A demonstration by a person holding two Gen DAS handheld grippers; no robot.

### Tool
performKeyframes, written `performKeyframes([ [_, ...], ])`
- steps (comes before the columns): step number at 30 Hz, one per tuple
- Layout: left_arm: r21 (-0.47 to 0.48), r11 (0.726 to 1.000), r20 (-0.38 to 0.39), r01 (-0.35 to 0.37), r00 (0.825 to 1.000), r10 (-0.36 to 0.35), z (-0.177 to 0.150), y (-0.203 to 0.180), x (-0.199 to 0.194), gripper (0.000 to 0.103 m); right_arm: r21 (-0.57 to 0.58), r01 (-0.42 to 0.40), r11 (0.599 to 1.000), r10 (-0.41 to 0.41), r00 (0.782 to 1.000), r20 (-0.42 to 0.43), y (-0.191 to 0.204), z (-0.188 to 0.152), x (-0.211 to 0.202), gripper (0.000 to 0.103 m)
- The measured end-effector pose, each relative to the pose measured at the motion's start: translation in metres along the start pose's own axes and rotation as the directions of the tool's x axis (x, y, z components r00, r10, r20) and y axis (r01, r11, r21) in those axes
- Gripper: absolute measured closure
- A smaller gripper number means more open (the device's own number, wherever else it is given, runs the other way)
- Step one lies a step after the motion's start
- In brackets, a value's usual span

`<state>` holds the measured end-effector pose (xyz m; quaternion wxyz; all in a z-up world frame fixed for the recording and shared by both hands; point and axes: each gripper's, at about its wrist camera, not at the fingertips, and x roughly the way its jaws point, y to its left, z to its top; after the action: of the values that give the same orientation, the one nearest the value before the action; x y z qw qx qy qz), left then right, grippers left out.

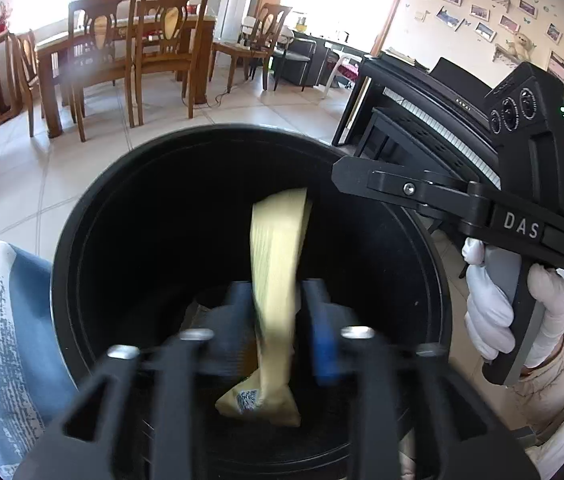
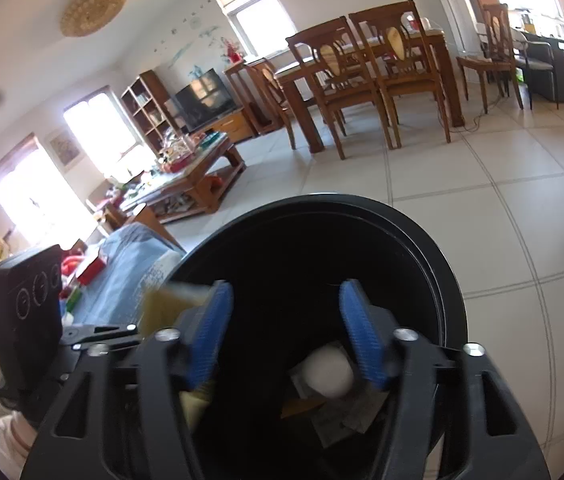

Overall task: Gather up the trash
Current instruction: 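Carry wrapper and paper roll over the black bin and open both tools, then move both open tools back over the table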

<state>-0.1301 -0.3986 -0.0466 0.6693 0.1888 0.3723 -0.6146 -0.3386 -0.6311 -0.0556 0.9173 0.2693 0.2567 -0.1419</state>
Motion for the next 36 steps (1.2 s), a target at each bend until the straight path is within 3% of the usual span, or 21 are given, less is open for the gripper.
performKeyframes([
  [1,0.006,1.000,0.020,-0.011,1.000,0.011,-0.001,-0.001,-0.004,0.036,-0.002,0.002,1.000,-0.002,1.000,0.001,0.001,0.000,-0.001,0.040],
  [9,0.007,1.000,0.073,-0.015,0.997,0.014,-0.003,-0.003,-0.022,0.026,-0.013,0.001,1.000,-0.001,1.000,0.021,0.019,0.003,-0.006,0.040],
  [12,-0.008,1.000,0.088,-0.026,0.996,0.026,-0.006,0.001,-0.033,0.018,-0.022,-0.007,1.000,0.007,1.000,0.023,0.031,0.005,-0.004,0.032],
  [16,-0.024,0.996,0.121,-0.091,0.988,0.093,-0.014,0.009,-0.051,0.007,-0.055,-0.025,0.998,0.026,1.000,0.012,0.054,0.007,0.004,0.031],
  [19,-0.059,0.989,0.144,-0.135,0.979,0.142,-0.024,0.020,-0.070,0.005,-0.085,-0.056,0.995,0.056,0.998,0.000,0.081,0.008,0.013,0.024],
  [24,-0.129,0.970,0.167,-0.207,0.959,0.227,-0.040,0.047,-0.106,0.005,-0.162,-0.112,0.980,0.106,0.993,-0.046,0.135,0.009,0.034,0.013],
  [28,-0.191,0.950,0.184,-0.247,0.941,0.282,-0.055,0.069,-0.135,0.005,-0.234,-0.166,0.958,0.147,0.984,-0.096,0.186,0.002,0.056,0.012],
  [32,-0.281,0.913,0.198,-0.296,0.913,0.357,-0.075,0.099,-0.170,0.005,-0.307,-0.220,0.926,0.176,0.970,-0.165,0.241,-0.007,0.082,0.012],
  [36,-0.393,0.855,0.193,-0.338,0.879,0.437,-0.106,0.140,-0.211,0.005,-0.341,-0.305,0.889,0.227,0.941,-0.251,0.295,-0.019,0.110,0.012],
])
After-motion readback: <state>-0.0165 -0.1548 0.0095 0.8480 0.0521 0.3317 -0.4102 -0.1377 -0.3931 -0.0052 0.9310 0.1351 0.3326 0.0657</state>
